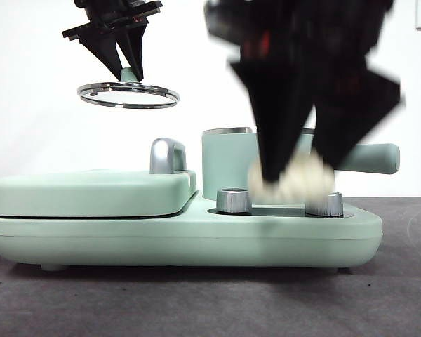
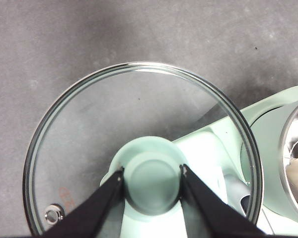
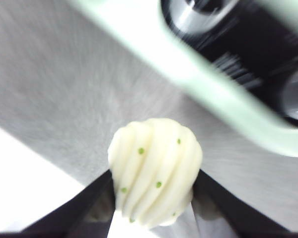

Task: Put the buns in a small steamer

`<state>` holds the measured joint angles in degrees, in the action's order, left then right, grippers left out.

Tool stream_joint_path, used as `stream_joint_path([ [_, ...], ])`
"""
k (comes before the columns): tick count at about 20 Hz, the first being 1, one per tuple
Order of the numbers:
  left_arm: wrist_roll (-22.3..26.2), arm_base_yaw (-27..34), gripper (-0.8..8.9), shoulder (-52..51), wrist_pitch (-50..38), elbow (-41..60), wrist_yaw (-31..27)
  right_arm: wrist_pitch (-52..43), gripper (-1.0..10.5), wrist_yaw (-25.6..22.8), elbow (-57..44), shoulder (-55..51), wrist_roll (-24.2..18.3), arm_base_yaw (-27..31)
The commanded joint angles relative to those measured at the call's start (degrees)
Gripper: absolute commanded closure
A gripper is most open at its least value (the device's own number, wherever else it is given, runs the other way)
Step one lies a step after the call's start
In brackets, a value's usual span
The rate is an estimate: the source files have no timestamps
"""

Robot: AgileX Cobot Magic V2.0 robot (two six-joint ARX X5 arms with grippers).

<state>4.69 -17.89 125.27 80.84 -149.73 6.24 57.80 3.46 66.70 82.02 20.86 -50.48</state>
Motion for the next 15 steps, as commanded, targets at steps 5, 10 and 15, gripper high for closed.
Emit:
stream_joint_path([
  [5,-0.48,-0.24,7.55,-0.5,-1.05,-2.51,0.28,13.05,7.4,-0.13,27.36,8.13,-10.58,11.52],
  [10,-0.48,-0.24,7.55,-0.5,-1.01,-2.51,0.28,14.69,7.4,-0.55,41.31,19.96,-15.45,18.82],
  [15,-0.48,-0.24,7.55,-0.5,-1.01,-2.51,0.28,12.52,7.4,-1.03,43.65,27.19,-17.11,21.88],
])
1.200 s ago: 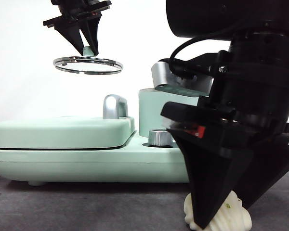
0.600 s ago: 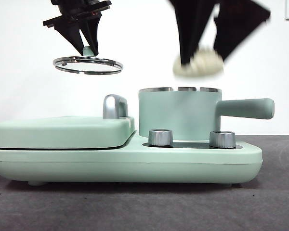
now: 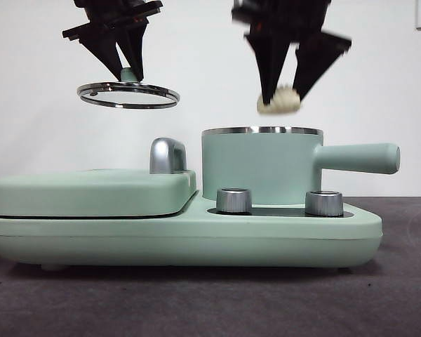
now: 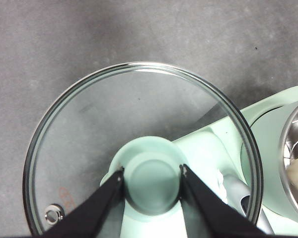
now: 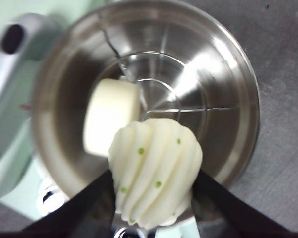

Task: Put the buns in a small steamer

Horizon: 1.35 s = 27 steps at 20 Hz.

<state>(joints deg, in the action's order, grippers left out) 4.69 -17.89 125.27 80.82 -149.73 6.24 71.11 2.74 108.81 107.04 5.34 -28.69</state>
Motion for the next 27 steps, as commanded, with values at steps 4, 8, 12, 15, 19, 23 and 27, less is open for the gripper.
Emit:
stream_joint_path([
  [4,-0.48,-0.24,7.55,-0.5,-0.98,-2.51,0.28,-1.7,7.4,-2.19,1.53,5.77,-1.75,0.72],
  [8,-0.48,-0.24,7.55,-0.5,-0.98,-2.51,0.28,-1.46,7.4,-2.16,1.51,7.87,-2.1,0.74],
  [12,-0.5,-0.24,7.55,-0.5,-0.92,-2.51,0.28,-2.01,7.4,-2.25,1.49,8.9,-2.45,0.74],
  [15,-0.5,-0.24,7.55,-0.5,-0.92,-2.51,0.28,-2.08,6.2,-2.95,1.49,8.9,-2.45,0.74],
  [19,-0.66,-0.24,7.55,-0.5,-0.92,-2.51,0.28,-0.94,5.5,-4.35,4.35,8.35,-2.38,0.81],
  [23,-0.9,-0.26,7.55,-0.5,-0.9,-2.51,0.28,4.26,5.5,-4.37,11.52,6.54,-2.38,0.81],
  [27,-1.05,-0.57,7.55,-0.5,-0.85,-2.51,0.28,10.21,5.5,-4.13,12.35,1.11,-2.36,0.79],
])
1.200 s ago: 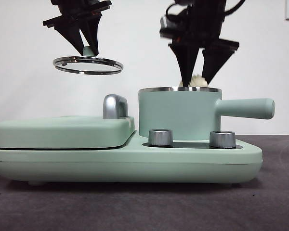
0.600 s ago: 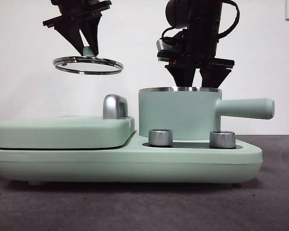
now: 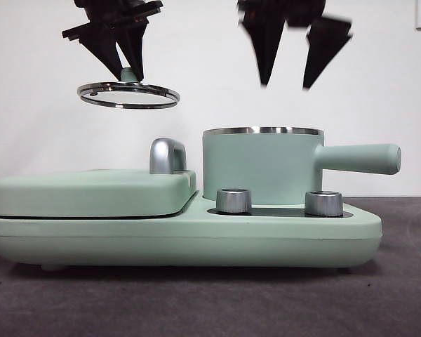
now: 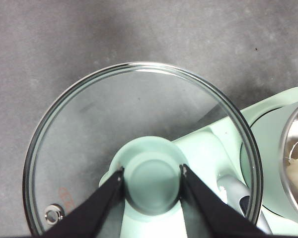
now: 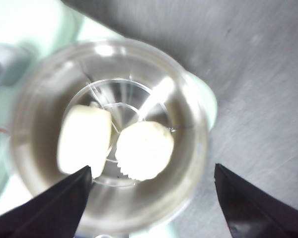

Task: Put the buns in a small steamer

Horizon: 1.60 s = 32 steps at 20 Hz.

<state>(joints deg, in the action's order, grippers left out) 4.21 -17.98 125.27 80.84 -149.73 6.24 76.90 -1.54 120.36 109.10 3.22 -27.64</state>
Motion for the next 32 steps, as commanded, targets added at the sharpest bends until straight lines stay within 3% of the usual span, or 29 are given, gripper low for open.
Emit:
stream_joint_path([
  [1,-0.57,-0.76,7.55,-0.5,-0.74,-2.51,0.28,4.44,5.5,0.44,-0.28,-3.17,-0.24,-0.31],
  [9,-0.83,-5.01,7.55,-0.5,-0.68,-2.51,0.44,4.11,5.5,0.92,-24.15,-32.59,-0.24,-0.83],
  [15,-0.81,-11.06,7.55,-0.5,-0.72,-2.51,2.4,-4.9,5.5,3.21,-45.62,-59.93,4.2,-0.9],
  [21,-0.76,-18.01,7.55,-0.5,-1.14,-2.51,2.43,-8.11,5.5,3.21,-60.3,-83.89,3.5,-0.9],
  [26,-0.59,-22.86,7.55,-0.5,-1.46,-2.47,2.43,-8.68,5.5,5.29,-64.72,-93.98,3.45,-0.9],
  [32,-0.39,-25.57,7.56,0.42,-2.54,-2.45,2.43,-9.22,5.4,9.07,-64.76,-94.88,3.34,-0.9],
])
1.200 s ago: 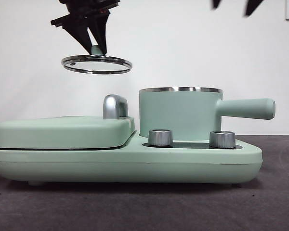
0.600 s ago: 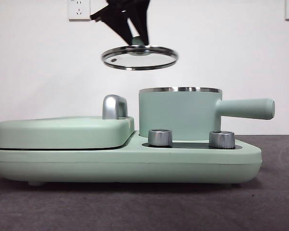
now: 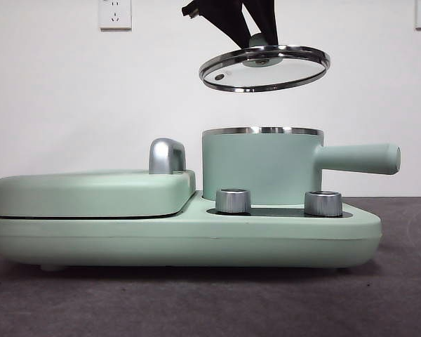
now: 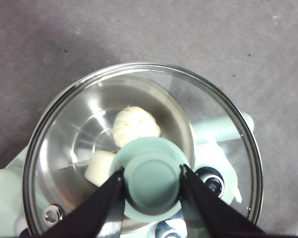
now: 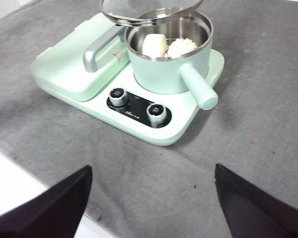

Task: Put the buns in a small steamer

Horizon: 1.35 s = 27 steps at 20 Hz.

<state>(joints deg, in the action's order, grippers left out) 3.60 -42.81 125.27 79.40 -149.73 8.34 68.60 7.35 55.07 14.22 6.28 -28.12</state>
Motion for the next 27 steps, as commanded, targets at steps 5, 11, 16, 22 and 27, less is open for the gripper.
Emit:
stream_joint_path([
  [5,0.2,-0.35,7.56,3.5,-2.25,-2.45,0.33,-2.93,4.8,0.15,0.52,0.0,0.31,-0.42],
  [11,0.22,0.79,7.56,7.13,-3.13,-2.45,0.31,-2.97,4.8,0.15,0.52,0.0,0.35,-0.42],
  [16,0.24,1.33,7.56,8.66,-4.04,-2.45,0.31,-2.97,4.8,0.13,0.52,0.0,0.35,-0.42],
  [22,0.59,1.33,7.57,8.7,-4.83,-2.45,0.31,-2.97,4.8,0.11,0.52,0.0,0.33,-0.42],
  [27,3.48,1.33,7.59,8.94,-4.83,-2.45,0.31,-2.99,4.8,0.13,0.52,0.0,0.35,-0.42],
])
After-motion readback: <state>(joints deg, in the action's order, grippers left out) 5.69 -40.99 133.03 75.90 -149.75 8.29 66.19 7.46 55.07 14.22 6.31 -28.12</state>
